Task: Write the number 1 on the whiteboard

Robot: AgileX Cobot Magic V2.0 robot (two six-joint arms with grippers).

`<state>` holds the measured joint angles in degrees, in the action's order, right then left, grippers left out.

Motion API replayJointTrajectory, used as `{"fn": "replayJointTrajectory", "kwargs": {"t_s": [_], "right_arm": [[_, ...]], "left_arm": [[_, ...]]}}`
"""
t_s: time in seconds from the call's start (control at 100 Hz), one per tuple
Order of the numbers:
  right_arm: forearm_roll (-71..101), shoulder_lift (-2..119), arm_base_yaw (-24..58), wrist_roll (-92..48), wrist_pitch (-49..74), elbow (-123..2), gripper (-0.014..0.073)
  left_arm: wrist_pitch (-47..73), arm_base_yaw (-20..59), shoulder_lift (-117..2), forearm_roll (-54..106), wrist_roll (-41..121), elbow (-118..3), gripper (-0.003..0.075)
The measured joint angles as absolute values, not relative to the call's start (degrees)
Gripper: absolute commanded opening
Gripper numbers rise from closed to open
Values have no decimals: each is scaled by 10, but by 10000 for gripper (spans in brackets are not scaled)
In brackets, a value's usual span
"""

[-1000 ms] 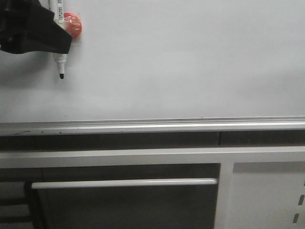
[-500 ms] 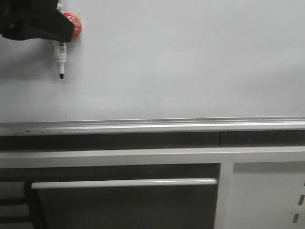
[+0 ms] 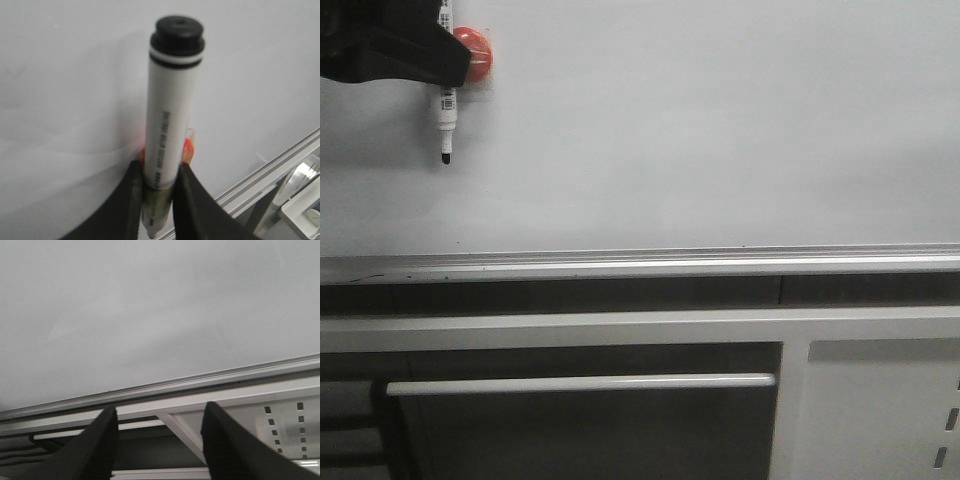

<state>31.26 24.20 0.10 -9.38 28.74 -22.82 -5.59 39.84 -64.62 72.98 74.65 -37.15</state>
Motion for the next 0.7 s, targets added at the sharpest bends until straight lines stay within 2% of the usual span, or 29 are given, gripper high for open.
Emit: {"fn": "replayJointTrajectory", "kwargs": {"t_s": [0.12,0.32,0.7], "right_arm": [[313,242,1,-94,289,-228,342],[342,242,1,-128,331,-236,342],[625,308,1,-450,523,-324,342]], "left_arm": [[-27,398,-645,717,746,-372,-20],[87,398,-633,686,746,-372,-20],[294,398,-632,679,811,-375,-20]]}}
